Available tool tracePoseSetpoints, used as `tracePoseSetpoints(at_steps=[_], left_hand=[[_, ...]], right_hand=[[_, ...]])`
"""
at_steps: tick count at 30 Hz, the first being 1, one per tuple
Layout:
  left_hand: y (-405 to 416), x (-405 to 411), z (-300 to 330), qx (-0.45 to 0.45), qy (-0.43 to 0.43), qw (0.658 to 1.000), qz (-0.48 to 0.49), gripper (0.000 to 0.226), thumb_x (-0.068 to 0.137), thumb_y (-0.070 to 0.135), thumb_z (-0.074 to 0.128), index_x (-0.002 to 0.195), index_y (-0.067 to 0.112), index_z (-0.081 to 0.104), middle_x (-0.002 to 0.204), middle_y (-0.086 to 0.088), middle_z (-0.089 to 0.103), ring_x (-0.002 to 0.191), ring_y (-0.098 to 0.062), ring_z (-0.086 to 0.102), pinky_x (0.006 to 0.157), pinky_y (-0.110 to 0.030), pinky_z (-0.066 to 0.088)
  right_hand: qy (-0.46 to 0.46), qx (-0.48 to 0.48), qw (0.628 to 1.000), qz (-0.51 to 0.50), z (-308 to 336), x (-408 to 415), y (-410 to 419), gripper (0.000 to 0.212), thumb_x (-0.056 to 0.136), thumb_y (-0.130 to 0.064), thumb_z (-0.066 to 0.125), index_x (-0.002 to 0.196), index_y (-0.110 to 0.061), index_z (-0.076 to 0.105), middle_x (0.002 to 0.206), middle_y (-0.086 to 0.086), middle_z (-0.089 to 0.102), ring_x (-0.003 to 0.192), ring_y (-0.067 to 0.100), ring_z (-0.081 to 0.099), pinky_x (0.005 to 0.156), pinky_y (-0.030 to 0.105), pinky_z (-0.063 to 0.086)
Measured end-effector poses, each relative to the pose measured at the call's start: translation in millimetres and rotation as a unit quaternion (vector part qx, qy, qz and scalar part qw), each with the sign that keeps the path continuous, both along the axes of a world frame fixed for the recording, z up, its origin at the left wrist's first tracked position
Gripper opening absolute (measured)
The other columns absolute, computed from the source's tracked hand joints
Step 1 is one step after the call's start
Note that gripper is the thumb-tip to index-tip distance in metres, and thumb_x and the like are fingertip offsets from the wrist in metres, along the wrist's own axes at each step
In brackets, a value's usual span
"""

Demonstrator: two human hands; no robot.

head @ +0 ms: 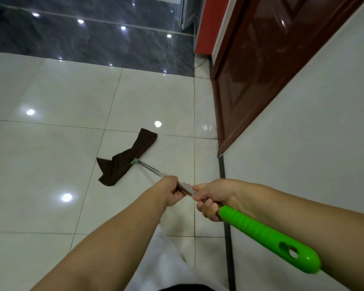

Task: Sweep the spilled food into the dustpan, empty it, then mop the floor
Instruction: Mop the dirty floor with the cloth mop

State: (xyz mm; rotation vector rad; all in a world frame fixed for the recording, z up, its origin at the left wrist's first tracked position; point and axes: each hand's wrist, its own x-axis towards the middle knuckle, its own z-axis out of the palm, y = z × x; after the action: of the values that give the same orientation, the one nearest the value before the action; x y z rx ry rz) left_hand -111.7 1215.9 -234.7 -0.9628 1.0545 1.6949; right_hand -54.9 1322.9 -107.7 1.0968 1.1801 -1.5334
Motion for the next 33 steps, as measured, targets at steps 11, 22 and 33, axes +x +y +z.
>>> tracePoseSetpoints(at_steps=[11,22,33], left_hand=[[56.4,107.7,27.4,0.019,-0.047,0.993,-0.109,0.028,0.103,0.015,0.03,0.09,-0.007,0.042,0.077,-0.016,0.049,0.059,-0.022,0.052,0.038,-0.029,0.054],[65.2,164.9,30.7,0.032,-0.08,0.972,-0.22,0.021,0.103,0.015,0.03,0.107,-0.004,0.039,0.075,-0.016,0.051,0.059,-0.023,0.056,0.046,-0.037,0.056],[-23.1,167.1,20.5,0.058,-0.082,0.962,-0.255,0.016,0.101,0.011,0.037,0.095,-0.002,0.043,0.073,-0.018,0.057,0.055,-0.026,0.063,0.057,-0.045,0.059]], right_hand=[[-0.038,-0.087,0.973,-0.211,21.8,134.0,48.2,0.049,0.096,0.007,0.038,0.115,-0.029,0.064,0.05,0.006,0.043,0.031,0.012,0.049,0.029,0.015,0.043],[-0.06,-0.09,0.942,-0.319,25.6,212.9,45.1,0.033,0.095,-0.001,0.044,0.089,-0.023,0.068,0.051,0.009,0.043,0.027,0.007,0.038,0.026,0.008,0.033],[-0.063,-0.043,0.943,-0.323,26.3,221.7,-55.0,0.041,0.095,0.004,0.04,0.103,-0.03,0.063,0.051,0.007,0.045,0.029,0.007,0.037,0.026,0.011,0.032]])
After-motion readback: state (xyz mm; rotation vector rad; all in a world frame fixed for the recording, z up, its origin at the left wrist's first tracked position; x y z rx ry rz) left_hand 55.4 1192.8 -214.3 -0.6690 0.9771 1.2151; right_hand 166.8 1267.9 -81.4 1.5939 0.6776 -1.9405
